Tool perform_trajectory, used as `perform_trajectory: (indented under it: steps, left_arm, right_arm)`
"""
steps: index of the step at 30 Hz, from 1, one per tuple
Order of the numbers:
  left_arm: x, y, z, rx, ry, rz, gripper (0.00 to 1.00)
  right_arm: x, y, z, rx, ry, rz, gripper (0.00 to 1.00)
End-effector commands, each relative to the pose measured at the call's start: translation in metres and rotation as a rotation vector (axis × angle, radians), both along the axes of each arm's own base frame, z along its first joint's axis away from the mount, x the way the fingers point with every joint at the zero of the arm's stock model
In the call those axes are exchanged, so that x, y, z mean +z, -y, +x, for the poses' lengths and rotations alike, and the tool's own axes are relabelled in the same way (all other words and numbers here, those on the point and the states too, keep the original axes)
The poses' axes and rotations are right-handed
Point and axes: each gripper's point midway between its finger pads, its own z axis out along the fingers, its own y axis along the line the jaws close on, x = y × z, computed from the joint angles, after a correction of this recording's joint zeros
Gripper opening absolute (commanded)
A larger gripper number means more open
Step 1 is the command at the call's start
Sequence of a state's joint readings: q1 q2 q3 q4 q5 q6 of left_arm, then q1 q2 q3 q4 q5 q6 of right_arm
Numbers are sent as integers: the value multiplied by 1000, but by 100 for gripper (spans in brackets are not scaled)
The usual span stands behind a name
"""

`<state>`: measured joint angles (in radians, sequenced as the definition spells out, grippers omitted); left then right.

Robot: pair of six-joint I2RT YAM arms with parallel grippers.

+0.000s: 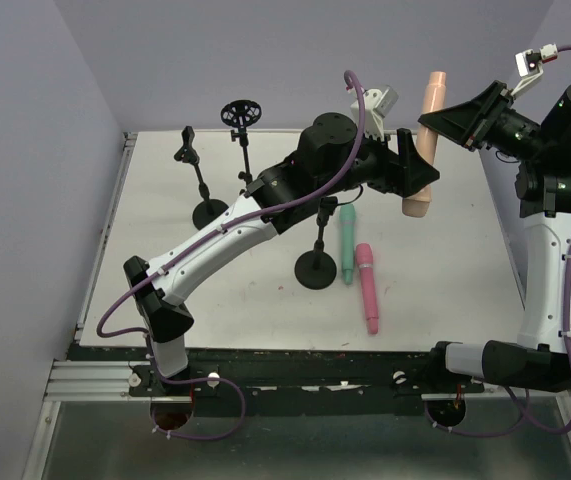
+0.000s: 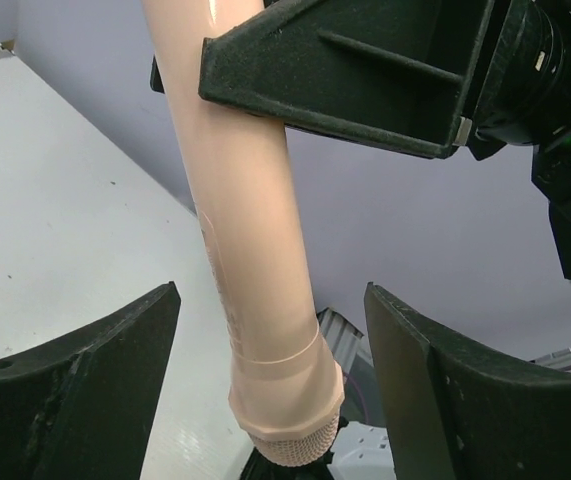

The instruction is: Attach the microphones to the stand

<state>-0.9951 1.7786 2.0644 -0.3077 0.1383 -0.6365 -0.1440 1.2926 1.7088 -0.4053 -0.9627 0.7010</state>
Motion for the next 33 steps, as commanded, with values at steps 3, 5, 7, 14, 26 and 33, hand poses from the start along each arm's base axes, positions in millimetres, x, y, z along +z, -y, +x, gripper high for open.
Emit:
perform_trajectory:
  steps: [3,5,7,14,26,33]
  left_arm:
    - [5,15,-1,-20,-78,-73,75]
    - [5,18,-2,-32,-93,-85,71]
    - [4,21,-2,-41,-103,-86,67]
    - [10,21,-4,-55,-98,-91,17]
    - [46,-50,-29,-60,16,-43,1]
    - [23,-117,-68,-139,29,95,0]
  right_arm:
    - [0,-6,-11,47,23,2,20]
    - [0,-6,-11,45,27,-2,20]
    - [1,-6,-13,48,37,-5,20]
    - [-1,-7,-17,60,52,-18,25]
    - [1,-13,-57,143,244,-194,100]
    - [-22,-16,-84,238,414,-387,100]
